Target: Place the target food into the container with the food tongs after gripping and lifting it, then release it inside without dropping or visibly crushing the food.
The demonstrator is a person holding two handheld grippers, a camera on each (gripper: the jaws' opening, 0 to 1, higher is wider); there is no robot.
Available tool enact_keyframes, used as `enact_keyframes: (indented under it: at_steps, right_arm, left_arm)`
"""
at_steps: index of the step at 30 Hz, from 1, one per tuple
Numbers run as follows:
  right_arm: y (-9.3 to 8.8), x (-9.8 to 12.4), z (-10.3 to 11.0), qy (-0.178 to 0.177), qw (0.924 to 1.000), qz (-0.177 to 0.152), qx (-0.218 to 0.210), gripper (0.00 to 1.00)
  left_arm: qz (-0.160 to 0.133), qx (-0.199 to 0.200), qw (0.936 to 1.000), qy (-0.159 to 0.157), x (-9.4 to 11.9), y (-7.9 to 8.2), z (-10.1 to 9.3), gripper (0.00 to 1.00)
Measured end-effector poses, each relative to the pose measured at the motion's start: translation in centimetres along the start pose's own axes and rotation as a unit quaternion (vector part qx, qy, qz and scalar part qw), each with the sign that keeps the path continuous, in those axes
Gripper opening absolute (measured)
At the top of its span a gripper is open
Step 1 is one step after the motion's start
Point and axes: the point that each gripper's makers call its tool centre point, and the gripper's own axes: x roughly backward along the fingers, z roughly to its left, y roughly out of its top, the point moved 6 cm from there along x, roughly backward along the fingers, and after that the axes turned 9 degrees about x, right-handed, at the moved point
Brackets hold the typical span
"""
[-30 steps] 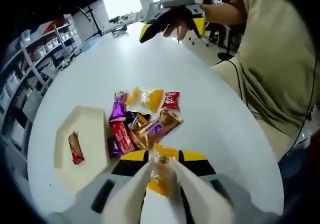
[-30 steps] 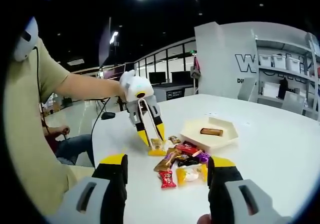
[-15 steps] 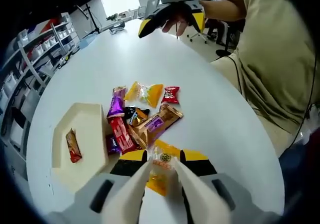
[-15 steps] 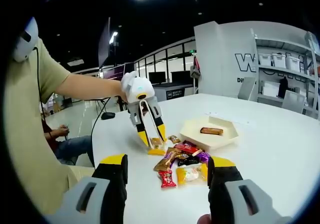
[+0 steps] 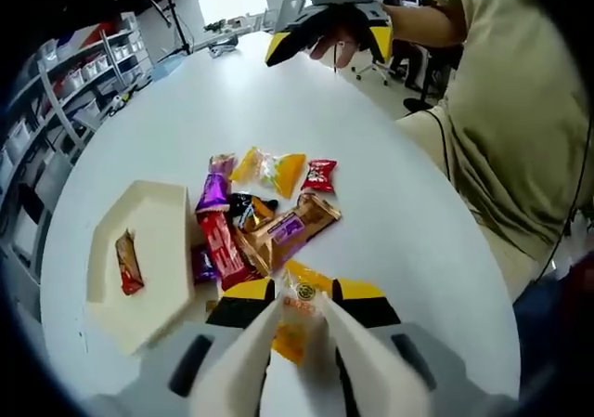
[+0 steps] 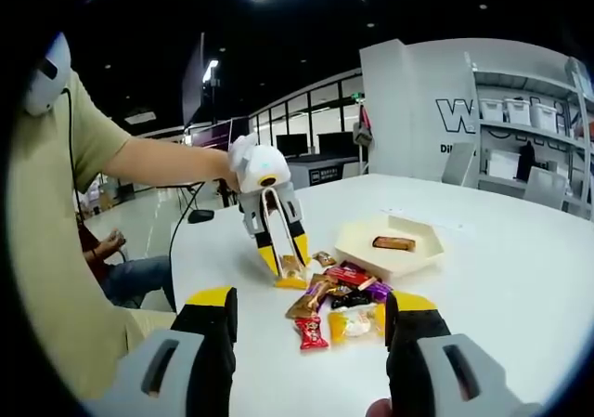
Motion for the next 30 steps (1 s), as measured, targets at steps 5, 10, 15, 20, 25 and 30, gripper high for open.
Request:
enact_keyframes:
  at_steps: [5,10,15,20,25,30]
  right_arm:
    - [-0.21,0.02,0.08,0.0,1.0,0.002,0.0,0.63]
    - [-0.02,0.06,0.04,-0.001,1.0,0.0,0.0,0.63]
    - [-0.26,0.09,0.14,-0.001,1.0,0.002,0.0,0.62]
    - [-0.28,0.19,0.1,0.0,1.0,0.003,0.0,0.62]
    - [-0.05,0.18,0.01,-0.001,1.0,0.001,0.001,0.62]
    - [0.07,0.25,-0.06,-0.002,1.0,0.0,0.002,0.62]
  left_arm:
    - [-0.002,0.002,1.0,0.001,0.02,-0.06,-0.09,0.21]
    - [0.0,-0.001,1.0,0.004,0.03,0.01,-0.17,0.19]
    - [-0.005,0.004,1.0,0.007,0.05,0.12,-0.43,0.18]
    - [-0.008,0.011,0.9999,0.006,0.17,0.17,-0.67,0.17]
    - [-0.006,0.012,0.9999,0.005,0.29,0.2,-0.84,0.17]
    - [-0.01,0.016,0.9998,0.003,0.79,0.62,-0.94,0.17]
